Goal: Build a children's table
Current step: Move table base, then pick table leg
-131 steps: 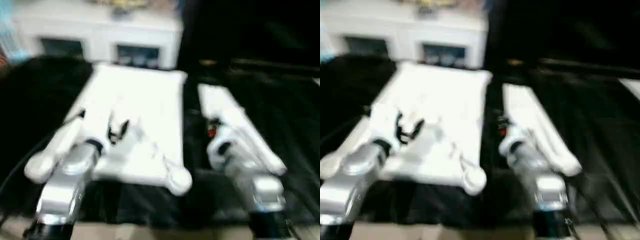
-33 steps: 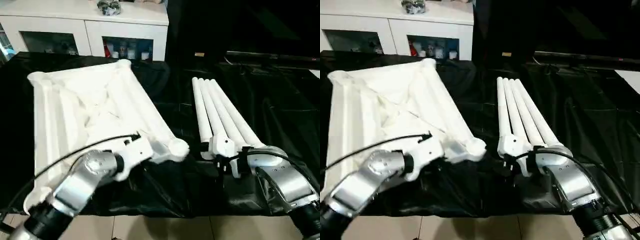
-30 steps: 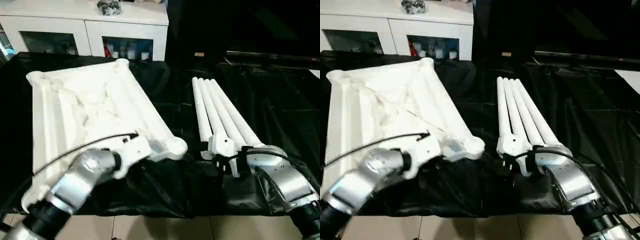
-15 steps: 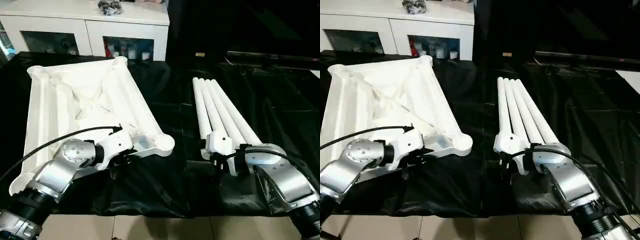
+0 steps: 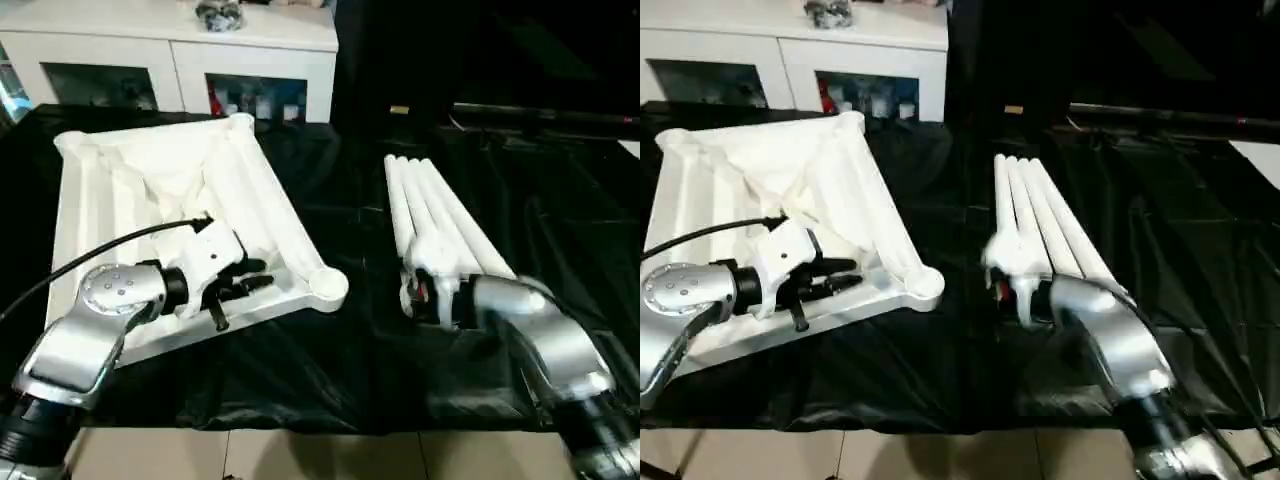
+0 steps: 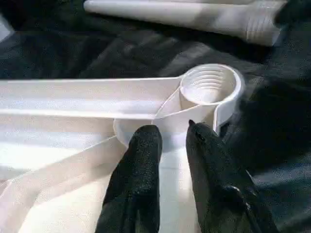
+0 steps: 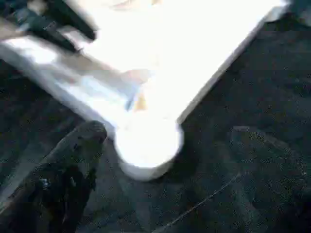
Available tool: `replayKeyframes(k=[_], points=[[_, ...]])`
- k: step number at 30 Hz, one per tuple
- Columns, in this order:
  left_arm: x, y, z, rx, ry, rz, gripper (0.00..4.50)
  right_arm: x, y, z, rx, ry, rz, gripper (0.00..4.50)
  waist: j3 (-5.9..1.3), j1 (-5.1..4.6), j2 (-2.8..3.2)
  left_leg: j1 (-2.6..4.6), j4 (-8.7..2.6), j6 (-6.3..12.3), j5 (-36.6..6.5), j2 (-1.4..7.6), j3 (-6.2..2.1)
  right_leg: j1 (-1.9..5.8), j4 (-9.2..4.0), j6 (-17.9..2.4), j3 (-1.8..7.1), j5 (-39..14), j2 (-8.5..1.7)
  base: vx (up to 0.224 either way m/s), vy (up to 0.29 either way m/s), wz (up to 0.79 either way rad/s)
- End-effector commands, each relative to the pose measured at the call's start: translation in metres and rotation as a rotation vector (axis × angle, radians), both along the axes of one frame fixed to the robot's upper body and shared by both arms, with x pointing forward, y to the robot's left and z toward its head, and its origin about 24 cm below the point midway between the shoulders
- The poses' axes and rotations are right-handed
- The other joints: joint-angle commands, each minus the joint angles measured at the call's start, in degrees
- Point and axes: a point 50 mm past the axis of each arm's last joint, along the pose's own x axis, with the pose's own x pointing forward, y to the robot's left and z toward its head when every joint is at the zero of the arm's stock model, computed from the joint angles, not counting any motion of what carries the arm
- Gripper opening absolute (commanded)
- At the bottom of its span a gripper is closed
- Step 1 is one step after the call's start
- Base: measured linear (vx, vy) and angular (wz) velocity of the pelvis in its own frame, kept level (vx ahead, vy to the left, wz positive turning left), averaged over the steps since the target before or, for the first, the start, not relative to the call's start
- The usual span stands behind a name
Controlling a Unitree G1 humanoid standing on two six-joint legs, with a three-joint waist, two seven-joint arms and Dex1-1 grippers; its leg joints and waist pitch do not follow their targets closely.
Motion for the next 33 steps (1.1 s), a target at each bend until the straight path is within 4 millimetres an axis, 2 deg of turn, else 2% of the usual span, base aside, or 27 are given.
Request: replayKeyframes(k=[1,2,3,6,7,10,11,12,14,15,16,17,18,22,24,25,33], points=[[0.0,-0.014,0.001,-0.054,-0.051,0.037,1.09,0.016,-0.012,-0.002,-0.001,0.029,-0.227,4.5,-3.23,0.05,0.13,0.93,-5.13,-2.17,-9.14,3.22,-0.98,1.81,-4.39,-12.28,3.15,-11.6,-4.89,0.0,0.0,0.0],[0.0,-0.014,0.001,-0.054,-0.051,0.037,1.09,0.016,-0.012,-0.002,-0.001,0.029,-0.227,4.5,-3.19,0.16,0.28,1.07,-5.03,-2.27,-8.87,3.22,-0.85,1.56,-4.34,-12.33,3.25,-11.19,-4.92,0.0,0.0,0.0],[-0.002,-0.022,0.0,-0.085,-0.05,0.025,1.09,0.022,-0.016,-0.002,-0.004,0.042,-0.314,4.5,-3.3,0.3,0.39,0.77,-5.11,-2.4,-8.13,3.22,-0.94,1.88,-4.12,-12.12,3.17,-10.02,-4.88,0.0,0.0,0.0],[-0.005,-0.028,0.001,-0.102,-0.047,0.001,1.09,0.025,-0.021,-0.002,-0.015,0.05,-0.369,4.5,-3.42,0.34,0.21,0.65,-5.03,-2.29,-5.94,3.08,-0.82,2.05,-3.66,-11.52,3.1,-5.18,-4.55,0.0,0.0,0.0],[-0.008,-0.031,0.001,-0.11,-0.039,-0.014,1.28,0.026,-0.023,-0.003,-0.019,0.058,-0.395,4.5,-3.45,0.35,0.16,0.52,-4.98,-2.08,-5.37,2.98,-0.76,2.19,-3.57,-11.32,3.1,-4.08,-4.52,0.0,0.0,0.0],[-0.021,-0.041,0.006,-0.166,0.053,-0.116,1.48,0.029,-0.028,-0.006,-0.018,0.111,-0.473,4.5,-3.44,0.32,0.23,0.55,-4.95,-2.12,-5.01,2.89,-0.65,2.21,-3.49,-11.66,3.1,-4.06,-4.59,0.0,0.0,0.0],[-0.021,-0.041,0.006,-0.166,0.053,-0.116,1.48,0.029,-0.028,-0.006,-0.018,0.111,-0.473,4.5,-3.45,0.3,0.16,0.58,-4.93,-2.14,-5.01,2.91,-0.6,2.19,-3.51,-11.75,3.1,-4.12,-4.6,0.0,0.0,0.0],[-0.023,-0.042,0.007,-0.163,0.054,-0.128,1.72,0.03,-0.029,-0.007,-0.025,0.117,-0.496,4.5,-3.37,0.28,0.09,0.43,-4.89,-1.95,-5.14,2.8,-0.53,2.21,-3.61,-11.61,3.13,-4.37,-4.46,0.0,0.0,0.0],[-0.023,-0.044,0.007,-0.14,0.046,-0.142,1.88,0.032,-0.032,-0.01,-0.02,0.143,-0.541,4.5,-3.28,0.18,0.4,0.43,-4.96,-2.12,-6.01,2.75,-0.57,2.18,-3.8,-11.21,3.12,-5.88,-4.46,0.0,0.0,0.0],[-0.023,-0.045,0.007,-0.116,0.032,-0.14,1.91,0.035,-0.033,-0.013,-0.032,0.177,-0.58,4.5,-3.23,-0.04,0.36,0.54,-5.0,-2.38,-6.92,2.72,-0.58,2.08,-3.97,-10.88,3.13,-7.47,-4.38,0.0,0.0,0.0],[-0.023,-0.046,0.006,-0.111,0.03,-0.139,2.0,0.036,-0.031,-0.014,-0.031,0.184,-0.576,4.5,-3.23,-0.04,0.7,0.59,-5.02,-2.59,-7.41,2.69,-0.63,2.04,-4.01,-10.81,3.1,-8.28,-4.39,0.0,0.0,0.0],[-0.023,-0.046,0.006,-0.108,0.03,-0.138,2.0,0.036,-0.03,-0.014,-0.03,0.189,-0.572,4.5,-3.28,-0.07,0.48,0.6,-4.94,-2.73,-7.84,2.72,-0.56,2.07,-4.13,-10.34,3.14,-8.75,-4.35,0.0,0.0,0.0],[-0.023,-0.046,0.006,-0.095,0.025,-0.145,2.25,0.037,-0.027,-0.016,-0.048,0.21,-0.55,4.5,-3.3,-0.01,0.54,0.52,-4.99,-2.76,-7.62,2.74,-0.6,2.12,-4.1,-10.19,3.13,-8.57,-4.38,0.0,0.0,0.0],[-0.024,-0.047,0.006,-0.081,0.037,-0.151,2.29,0.039,-0.023,-0.018,-0.045,0.225,-0.524,4.5,-3.53,0.06,0.87,0.42,-4.85,-2.54,-5.41,2.76,-0.62,2.25,-3.58,-10.98,3.08,-4.19,-4.3,0.0,0.0,0.0],[-0.023,-0.047,0.007,-0.082,0.041,-0.15,2.29,0.039,-0.021,-0.019,-0.052,0.239,-0.515,4.5,-3.74,0.1,0.82,0.38,-4.71,-2.18,-3.19,2.71,-0.57,2.39,-3.16,-12.02,3.01,-0.15,-4.14,0.0,0.0,0.0],[-0.024,-0.047,0.007,-0.077,0.043,-0.152,2.29,0.041,-0.02,-0.018,-0.046,0.243,-0.51,4.5,-3.73,0.12,0.47,0.36,-4.65,-1.86,-2.8,2.68,-0.46,2.44,-3.17,-12.36,3.01,0.69,-4.11,0.0,0.0,0.0],[-0.027,-0.047,0.005,-0.065,0.054,-0.173,2.29,0.043,-0.02,-0.023,-0.091,0.329,-0.508,4.5,-3.53,0.26,0.36,0.37,-4.73,-2.03,-4.26,2.79,-0.43,2.39,-3.4,-12.14,3.05,-2.97,-4.36,0.0,0.0,0.0]])
